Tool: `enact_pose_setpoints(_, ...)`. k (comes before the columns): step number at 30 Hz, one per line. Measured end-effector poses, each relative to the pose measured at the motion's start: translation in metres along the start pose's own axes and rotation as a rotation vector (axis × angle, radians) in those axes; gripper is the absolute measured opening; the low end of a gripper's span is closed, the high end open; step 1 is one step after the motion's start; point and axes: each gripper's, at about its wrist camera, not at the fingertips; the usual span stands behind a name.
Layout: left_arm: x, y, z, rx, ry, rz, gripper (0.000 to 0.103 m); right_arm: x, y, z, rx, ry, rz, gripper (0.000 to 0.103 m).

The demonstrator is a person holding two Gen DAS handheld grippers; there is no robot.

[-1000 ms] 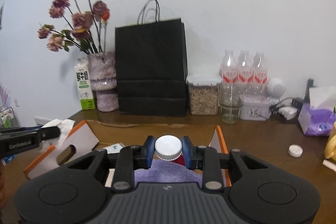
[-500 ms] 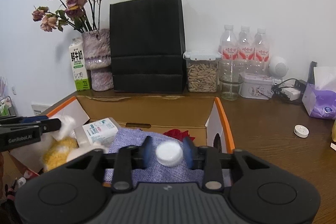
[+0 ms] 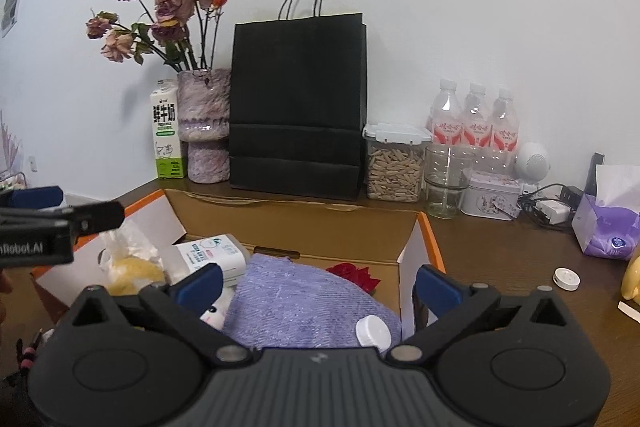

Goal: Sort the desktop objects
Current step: 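Move both tools back toward the navy pouch and black cable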

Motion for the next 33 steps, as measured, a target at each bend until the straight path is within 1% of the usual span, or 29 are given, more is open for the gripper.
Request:
enact_pose_setpoints(2,-0.004,0.002,0.0,-0.003,-0.009,-0.01,0.103,0.001,0.003,-0.001,-0.005,0.004,0.0,0.103)
enact_pose_setpoints(4,-0.006,0.005,0.0,-0.006,-0.02,-0.004,0.103,0.002,0.006,-0.002,-0.008,0.008,-0.002,0.103)
enact_pose_setpoints(9,-0.004,0.018,0.003,0.003,0.002,-0.026,0.103,0.002,0.015,-0.004,-0.016,0.01,0.0,0.103)
enact_pose_setpoints(16,0.012,0.049,0.004,0.003,0.008,0.032,0.103,0.005,0.026,-0.004,-0.027,0.017,0.031,0.103)
enact_pose_setpoints(19,0.025,0.064,0.001,0.022,0.049,0.061,0.103,0.009,0.033,-0.002,-0.02,0.015,0.054,0.103)
enact_pose_setpoints(22,0.038,0.078,-0.003,0.034,0.081,0.087,0.103,0.015,0.053,-0.003,-0.025,0.034,0.081,0.103)
enact_pose_setpoints(27,0.051,0.102,-0.018,0.08,0.083,0.136,0.103,0.016,0.092,-0.019,-0.025,0.041,0.093,0.103)
enact_pose_setpoints(31,0.056,0.121,-0.032,0.106,0.111,0.128,0.103,0.014,0.111,-0.035,0.021,0.042,0.074,0.103)
enact_pose_setpoints(33,0.056,0.128,-0.039,0.127,0.104,0.126,0.103,0.013,0.117,-0.044,0.044,0.041,0.065,0.103)
Point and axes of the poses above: each gripper's, at about its wrist camera, not at the fingertips, and y roughly against the way its jaws point, x to its left, z to its top, and after that the axes turned 8 degrees about y, right-handed
